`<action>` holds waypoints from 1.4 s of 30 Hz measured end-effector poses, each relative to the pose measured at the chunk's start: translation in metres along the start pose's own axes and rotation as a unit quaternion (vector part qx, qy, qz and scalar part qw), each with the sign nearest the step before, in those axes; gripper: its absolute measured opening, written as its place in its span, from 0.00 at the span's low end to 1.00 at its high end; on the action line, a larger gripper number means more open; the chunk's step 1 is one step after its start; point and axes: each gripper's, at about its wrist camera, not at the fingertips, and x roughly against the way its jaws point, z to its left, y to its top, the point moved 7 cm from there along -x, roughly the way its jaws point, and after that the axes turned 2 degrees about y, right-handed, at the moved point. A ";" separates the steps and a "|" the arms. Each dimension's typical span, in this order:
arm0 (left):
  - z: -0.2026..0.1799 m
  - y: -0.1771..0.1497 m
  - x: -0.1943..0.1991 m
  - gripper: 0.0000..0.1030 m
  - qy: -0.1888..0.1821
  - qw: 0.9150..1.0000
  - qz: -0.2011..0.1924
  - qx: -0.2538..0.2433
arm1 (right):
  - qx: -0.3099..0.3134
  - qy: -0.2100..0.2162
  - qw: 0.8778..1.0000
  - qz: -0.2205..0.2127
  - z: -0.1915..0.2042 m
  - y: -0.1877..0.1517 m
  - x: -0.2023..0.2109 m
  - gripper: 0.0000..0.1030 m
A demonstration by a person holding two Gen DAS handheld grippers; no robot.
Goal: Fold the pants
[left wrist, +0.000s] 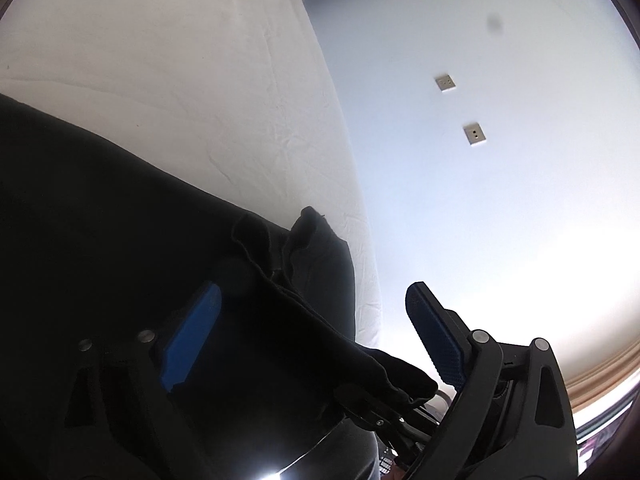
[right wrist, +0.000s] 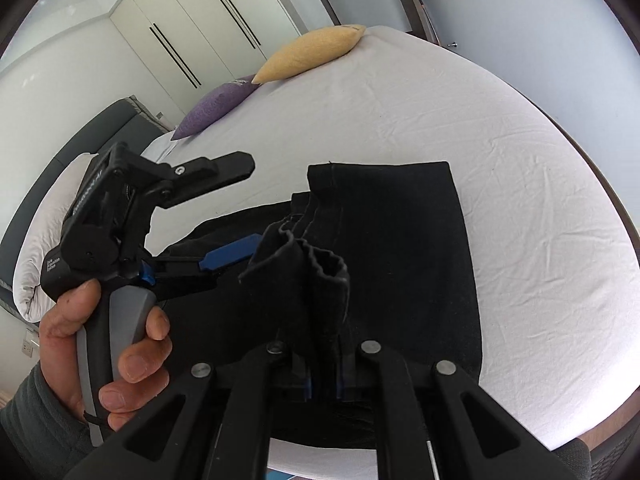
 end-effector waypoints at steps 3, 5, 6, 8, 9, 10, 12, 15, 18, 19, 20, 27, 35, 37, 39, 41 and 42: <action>0.000 0.003 -0.009 0.91 0.012 1.000 0.008 -0.003 | 0.020 -0.006 1.000 0.003 0.010 0.000 -0.002 0.08; 0.003 0.005 -0.017 0.89 0.022 1.000 0.013 0.006 | 0.029 -0.009 1.000 0.005 0.017 -0.004 -0.004 0.08; 0.005 0.006 -0.021 0.80 0.026 1.000 0.017 0.004 | 0.033 -0.009 0.999 0.007 0.020 -0.007 -0.004 0.08; 0.001 0.012 -0.032 0.55 0.040 0.999 0.034 -0.005 | 0.035 -0.008 0.999 0.009 0.024 -0.010 -0.006 0.08; 0.004 0.014 -0.027 0.43 0.045 0.998 0.038 -0.008 | 0.037 -0.010 0.999 0.008 0.025 -0.012 -0.006 0.08; 0.005 0.016 -0.025 0.32 0.044 0.998 0.039 -0.011 | 0.037 -0.010 0.999 0.007 0.026 -0.013 -0.006 0.08; 0.006 0.017 -0.026 0.20 0.047 0.998 0.039 -0.013 | 0.033 -0.007 0.999 0.004 0.027 -0.011 -0.008 0.08; 0.007 0.017 -0.022 0.12 0.045 0.998 0.038 -0.014 | 0.033 -0.003 0.999 0.003 0.034 -0.009 -0.010 0.08; 0.005 0.019 -0.017 0.07 0.048 0.998 0.036 -0.025 | 0.037 0.003 0.999 0.001 0.045 -0.001 -0.017 0.09; 0.005 0.021 -0.011 0.05 0.048 0.998 0.035 -0.031 | 0.040 0.005 0.999 0.001 0.050 0.000 -0.018 0.09; 0.004 0.022 -0.008 0.05 0.051 0.997 0.034 -0.037 | 0.044 0.006 0.999 0.001 0.055 0.001 -0.020 0.09; 0.034 0.031 0.041 0.05 0.086 0.994 0.027 -0.063 | 0.082 0.030 0.996 0.015 0.100 0.000 -0.044 0.09; 0.079 0.047 0.063 0.05 0.130 0.990 0.024 -0.048 | 0.111 0.055 0.991 0.047 0.150 -0.013 -0.092 0.09; 0.085 0.046 0.061 0.05 0.142 0.988 0.024 -0.048 | 0.112 0.058 0.990 0.055 0.155 -0.016 -0.102 0.09; 0.096 0.045 0.066 0.06 0.151 0.987 0.025 -0.044 | 0.111 0.059 0.990 0.063 0.159 -0.019 -0.110 0.09; 0.113 0.038 0.076 0.06 0.155 0.987 0.025 -0.043 | 0.106 0.058 0.990 0.070 0.162 -0.019 -0.122 0.09; 0.116 0.037 0.074 0.08 0.160 0.986 0.026 -0.043 | 0.104 0.057 0.990 0.073 0.161 -0.021 -0.126 0.09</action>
